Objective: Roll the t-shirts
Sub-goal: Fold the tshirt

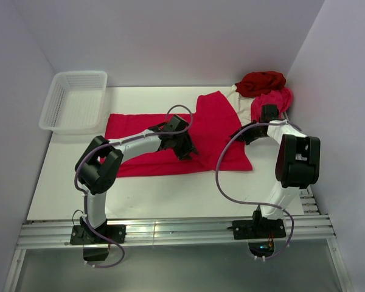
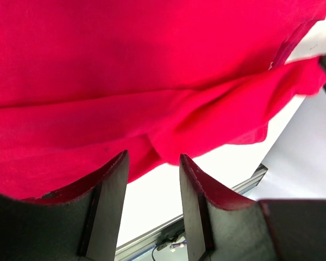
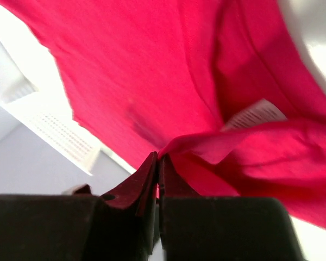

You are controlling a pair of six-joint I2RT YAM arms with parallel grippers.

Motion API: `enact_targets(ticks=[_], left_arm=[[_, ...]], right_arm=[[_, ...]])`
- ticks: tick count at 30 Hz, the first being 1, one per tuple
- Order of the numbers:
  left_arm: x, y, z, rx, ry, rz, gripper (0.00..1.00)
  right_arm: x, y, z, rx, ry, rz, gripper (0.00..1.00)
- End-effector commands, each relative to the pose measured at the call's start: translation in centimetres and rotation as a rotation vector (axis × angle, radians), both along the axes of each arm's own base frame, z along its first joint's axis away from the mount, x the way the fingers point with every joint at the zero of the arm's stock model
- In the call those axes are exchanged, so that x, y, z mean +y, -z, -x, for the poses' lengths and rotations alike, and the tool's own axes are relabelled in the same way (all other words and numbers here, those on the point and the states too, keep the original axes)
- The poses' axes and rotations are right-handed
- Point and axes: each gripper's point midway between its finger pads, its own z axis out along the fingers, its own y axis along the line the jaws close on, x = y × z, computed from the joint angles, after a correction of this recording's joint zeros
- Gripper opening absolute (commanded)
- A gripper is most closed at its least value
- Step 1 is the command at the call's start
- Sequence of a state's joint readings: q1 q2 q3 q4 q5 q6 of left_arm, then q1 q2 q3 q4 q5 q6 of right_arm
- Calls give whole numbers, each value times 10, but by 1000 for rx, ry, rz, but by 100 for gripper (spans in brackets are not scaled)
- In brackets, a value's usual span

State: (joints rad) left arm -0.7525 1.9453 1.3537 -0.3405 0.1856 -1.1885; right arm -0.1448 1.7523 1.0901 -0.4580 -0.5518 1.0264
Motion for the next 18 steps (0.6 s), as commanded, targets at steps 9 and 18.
enact_targets(ticks=[9, 18], left_arm=[[-4, -54, -15, -120, 22, 18, 48], [45, -78, -27, -153, -21, 16, 49]], right_arm=[[-7, -54, -47, -271, -41, 28, 60], [-8, -36, 25, -299, -231, 204, 47]])
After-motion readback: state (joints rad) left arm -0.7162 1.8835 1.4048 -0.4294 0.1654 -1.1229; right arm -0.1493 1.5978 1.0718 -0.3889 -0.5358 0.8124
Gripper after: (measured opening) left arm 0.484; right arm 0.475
